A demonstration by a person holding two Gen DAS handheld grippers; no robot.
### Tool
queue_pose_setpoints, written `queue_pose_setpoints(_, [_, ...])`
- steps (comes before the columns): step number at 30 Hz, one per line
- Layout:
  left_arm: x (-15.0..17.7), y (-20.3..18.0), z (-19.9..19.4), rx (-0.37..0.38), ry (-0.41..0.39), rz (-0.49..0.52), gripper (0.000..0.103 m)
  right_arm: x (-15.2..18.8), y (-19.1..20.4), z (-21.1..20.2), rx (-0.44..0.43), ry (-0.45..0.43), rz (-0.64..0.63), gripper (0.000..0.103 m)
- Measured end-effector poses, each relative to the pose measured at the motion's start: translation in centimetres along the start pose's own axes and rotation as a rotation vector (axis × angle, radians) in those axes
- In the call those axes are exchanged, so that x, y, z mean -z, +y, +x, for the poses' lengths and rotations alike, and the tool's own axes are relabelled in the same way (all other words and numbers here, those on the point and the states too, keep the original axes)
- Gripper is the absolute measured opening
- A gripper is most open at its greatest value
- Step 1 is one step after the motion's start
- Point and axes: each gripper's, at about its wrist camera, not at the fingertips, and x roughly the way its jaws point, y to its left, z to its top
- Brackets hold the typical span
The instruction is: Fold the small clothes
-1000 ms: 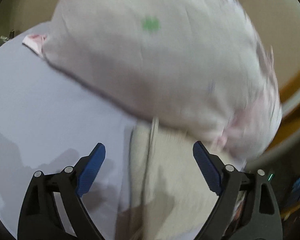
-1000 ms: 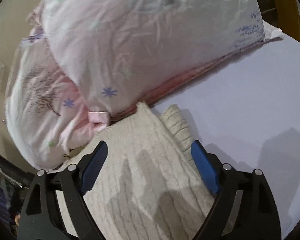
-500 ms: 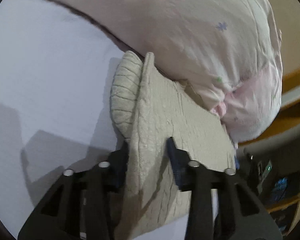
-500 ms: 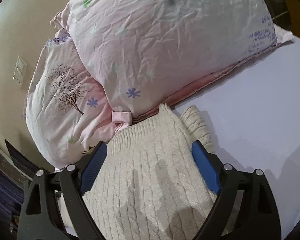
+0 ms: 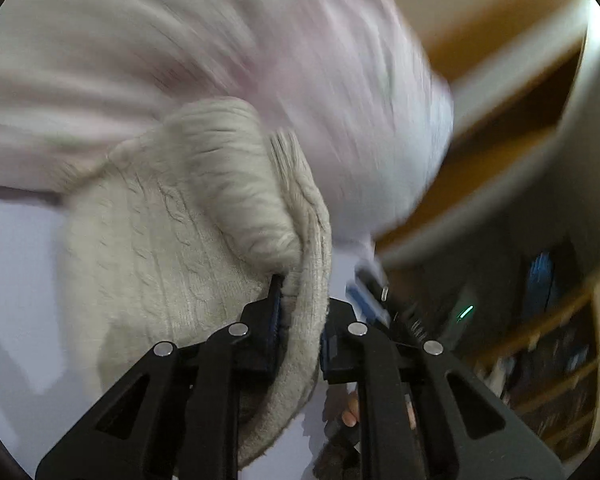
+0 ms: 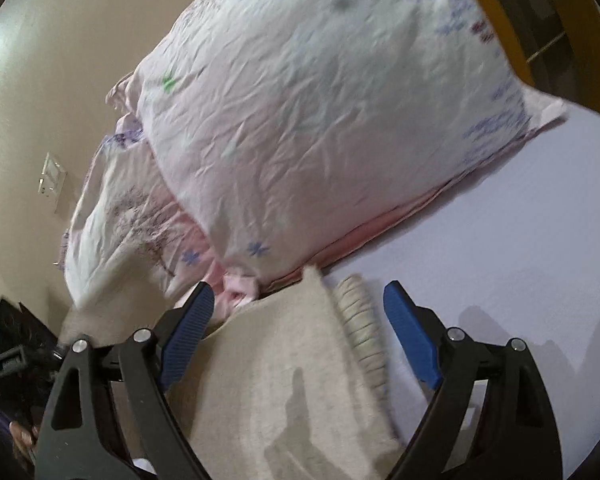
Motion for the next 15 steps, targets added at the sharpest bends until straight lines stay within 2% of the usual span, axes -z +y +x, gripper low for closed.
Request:
queue_pose_setpoints(1, [0.2,-1.0,2.7,-0.005,0.057,0.019,0.015,-0.2,-0.3,-0.1,0.025,-0.004,-0.02,0.087])
queue_pose_setpoints(2, [0.4,-2.0,5.9,0.034,0.123,0.024,0.015,-0.3,-0.6,-0.1,0.05,-0.004,-0.031,0.087])
queue_pose_setpoints(3, [0.3,-2.3,7.1,0.124,0.138,0.007,0.015,-0.4,-1.0,0.0,0.066,0.0,-0.029,0.087])
queue_pose_setpoints(5, [-0.3,-2.4,7.4,0.283,0.112,-0.048,0.015,-0.8,-2.4,0.1,0.048,0.021,0.021,0.087])
queue_pose_setpoints(6, [-0.7,-2.0,5.9,0.343,0.051,-0.066,0.015,-1.0,-2.9,0.1,0.033,0.034,0.046,0.087])
queue_pose_setpoints(7, [-0.9,-1.7,4.7,0.343,0.017,-0.063,0.015,-1.2,-3.5,0.2,0.004,0.058,0.074,0.09])
queue_pose_setpoints(8, [-1.0,-0.9,2.7,0.297,-0.037,-0.052,0.018,-1.4,-3.8,0.3,-0.027,0.092,0.094,0.092])
queue_pose_setpoints(10, [-0.7,0.9,0.0,0.139,-0.08,-0.041,0.033,-1.5,-4.1,1.0,-0.066,0.169,0.127,0.096])
queue_pose_setpoints(11, [-0.7,1.9,-0.8,0.046,-0.09,-0.031,0.043,-1.5,-4.0,1.7,-0.095,0.225,0.14,0.096])
queue_pose_setpoints(13, [0.4,4.6,-2.6,-0.202,-0.11,-0.001,0.046,-1.3,-3.4,3.6,-0.11,0.337,0.148,0.096])
queue_pose_setpoints(15, [1.1,7.3,-2.8,-0.289,-0.094,-0.044,0.05,-0.7,-2.0,5.6,-0.052,0.431,0.084,0.096])
